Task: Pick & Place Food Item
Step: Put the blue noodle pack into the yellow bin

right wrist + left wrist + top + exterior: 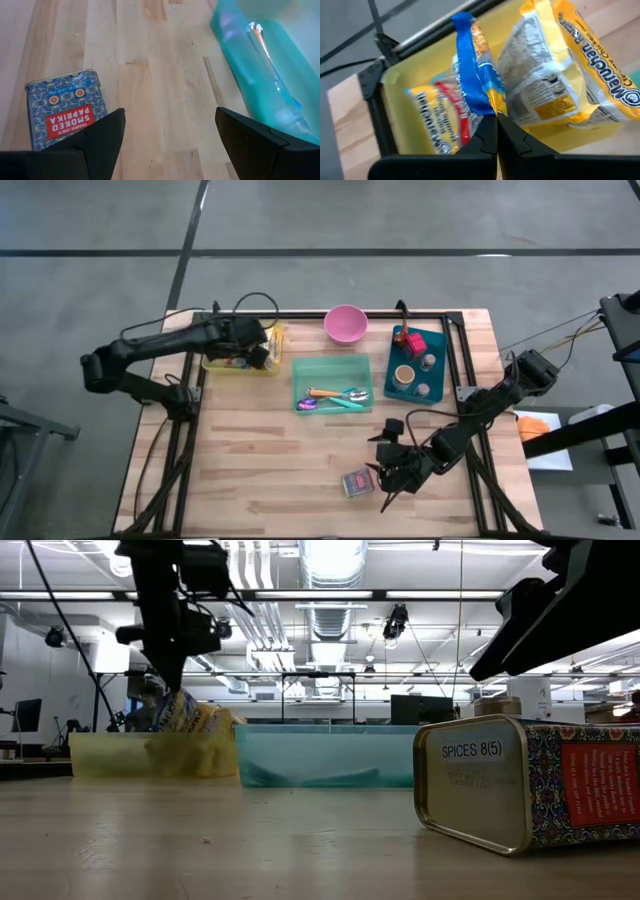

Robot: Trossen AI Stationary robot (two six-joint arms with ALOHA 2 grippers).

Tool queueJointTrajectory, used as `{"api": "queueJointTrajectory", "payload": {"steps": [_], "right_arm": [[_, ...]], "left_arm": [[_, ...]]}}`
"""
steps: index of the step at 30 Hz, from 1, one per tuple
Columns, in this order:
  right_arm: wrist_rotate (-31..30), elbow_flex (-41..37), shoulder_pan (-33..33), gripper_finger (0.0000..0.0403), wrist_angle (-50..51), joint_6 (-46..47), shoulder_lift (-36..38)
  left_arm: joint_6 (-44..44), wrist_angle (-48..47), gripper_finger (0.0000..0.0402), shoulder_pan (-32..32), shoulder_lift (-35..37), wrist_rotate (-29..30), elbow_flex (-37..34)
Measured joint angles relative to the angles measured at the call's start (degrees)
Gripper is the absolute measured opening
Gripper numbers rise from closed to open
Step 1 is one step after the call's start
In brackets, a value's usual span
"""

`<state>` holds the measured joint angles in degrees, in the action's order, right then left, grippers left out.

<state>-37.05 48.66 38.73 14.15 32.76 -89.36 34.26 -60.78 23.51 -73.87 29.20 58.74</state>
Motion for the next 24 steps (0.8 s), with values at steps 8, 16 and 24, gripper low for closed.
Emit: {"api": "queueJointTrajectory", "payload": {"steps": [8,16,24], "right_arm": [[0.1,0.1,-0.7,0.0307,0.0,-1.7,0.0],[0.2,0.1,-0.7,0.0307,0.2,-2.0,0.0],[0.3,0.1,-0.7,0.0307,0.2,-1.9,0.0]], "left_arm": [[-1.5,2.8,0.0000,0.0,-6.5,-3.4,0.0],[-1.4,2.8,0.0000,0.0,-8.1,-3.6,0.0],[-1.3,3.1,0.0000,0.0,-8.1,-9.5,-0.8]]}}
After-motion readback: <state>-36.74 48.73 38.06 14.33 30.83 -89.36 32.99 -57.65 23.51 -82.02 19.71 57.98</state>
